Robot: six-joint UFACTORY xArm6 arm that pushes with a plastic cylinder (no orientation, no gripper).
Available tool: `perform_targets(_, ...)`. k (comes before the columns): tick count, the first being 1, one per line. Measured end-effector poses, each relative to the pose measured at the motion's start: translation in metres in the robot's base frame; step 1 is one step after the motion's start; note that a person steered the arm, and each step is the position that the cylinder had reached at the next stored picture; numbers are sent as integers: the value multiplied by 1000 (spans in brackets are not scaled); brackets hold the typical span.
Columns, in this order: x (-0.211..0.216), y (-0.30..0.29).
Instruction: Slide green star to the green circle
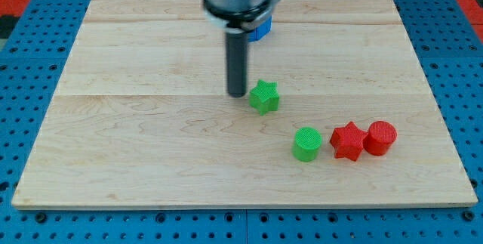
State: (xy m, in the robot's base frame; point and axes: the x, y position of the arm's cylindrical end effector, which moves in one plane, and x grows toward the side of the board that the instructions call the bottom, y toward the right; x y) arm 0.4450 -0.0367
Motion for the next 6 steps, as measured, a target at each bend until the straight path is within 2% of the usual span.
perform_targets(1,12,-10)
perform_targets(2,-16,-5)
perform_targets(4,-2,101)
perform_targets(6,7,156)
